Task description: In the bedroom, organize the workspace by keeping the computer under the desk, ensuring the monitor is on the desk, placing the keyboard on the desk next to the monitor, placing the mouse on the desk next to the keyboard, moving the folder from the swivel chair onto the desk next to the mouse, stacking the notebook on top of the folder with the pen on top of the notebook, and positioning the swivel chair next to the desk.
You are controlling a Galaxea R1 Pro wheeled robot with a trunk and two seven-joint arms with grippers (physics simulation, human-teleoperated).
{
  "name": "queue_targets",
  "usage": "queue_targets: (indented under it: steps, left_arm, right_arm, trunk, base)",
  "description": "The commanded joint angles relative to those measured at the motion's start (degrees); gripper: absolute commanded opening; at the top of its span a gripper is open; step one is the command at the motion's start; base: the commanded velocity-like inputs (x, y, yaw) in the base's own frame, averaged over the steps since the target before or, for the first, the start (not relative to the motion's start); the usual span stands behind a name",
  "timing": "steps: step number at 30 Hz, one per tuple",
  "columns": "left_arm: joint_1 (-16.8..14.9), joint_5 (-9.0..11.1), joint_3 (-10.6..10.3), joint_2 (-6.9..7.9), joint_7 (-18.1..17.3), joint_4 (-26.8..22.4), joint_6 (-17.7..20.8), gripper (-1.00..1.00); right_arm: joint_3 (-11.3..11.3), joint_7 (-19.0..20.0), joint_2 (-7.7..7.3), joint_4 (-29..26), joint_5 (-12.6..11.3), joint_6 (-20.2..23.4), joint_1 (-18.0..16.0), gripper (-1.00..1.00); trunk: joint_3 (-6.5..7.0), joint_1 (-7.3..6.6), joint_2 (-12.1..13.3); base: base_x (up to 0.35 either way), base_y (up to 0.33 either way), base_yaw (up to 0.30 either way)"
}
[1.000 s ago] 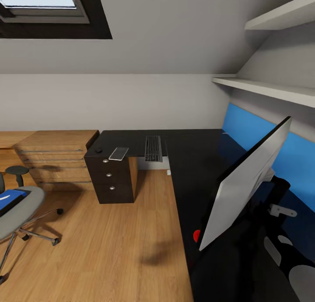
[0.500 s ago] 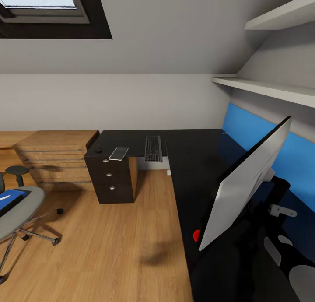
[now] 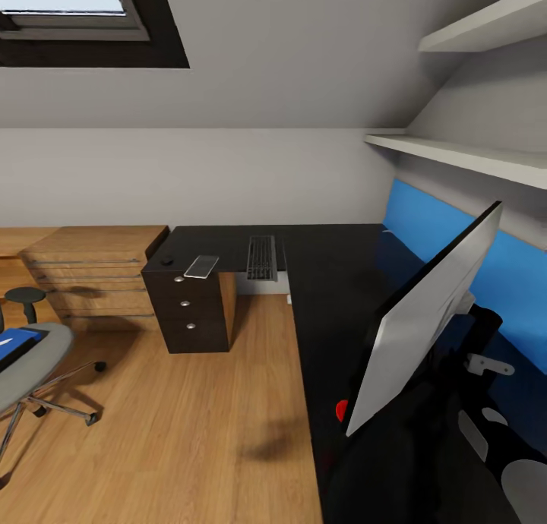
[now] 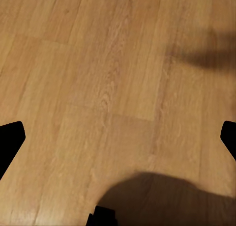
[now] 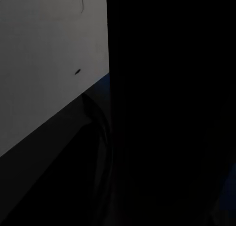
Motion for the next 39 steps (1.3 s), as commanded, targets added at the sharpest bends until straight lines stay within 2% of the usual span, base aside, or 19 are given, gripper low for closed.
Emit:
queue_targets:
  steps: [1,17,39]
  left_arm:
    - [-0.03,0.22,0.21,-0.01,-0.34,0.02,-0.14,1.0]
    - [-0.03,0.24,0.21,0.0,-0.34,0.02,-0.14,1.0]
    - [-0.03,0.28,0.23,0.0,-0.34,0.02,-0.14,1.0]
  right_arm:
    - [0.35,-0.09,-0.07,0.69,-1.47,-0.32,0.01,-1.0]
    - [0.33,-0.04,-0.07,0.7,-1.47,-0.32,0.02,-1.0]
    - [0.32,-0.06,-0.07,0.69,-1.47,-0.24,0.02,-1.0]
  trunk:
    - [-0.07,0.0,-0.03]
    - [-0.07,0.0,-0.03]
    - [-0.07,0.0,-0.03]
  base:
    - [0.0,-0.026,0.0]
    - [0.0,-0.063,0.0]
    - [0.0,-0.003,0.0]
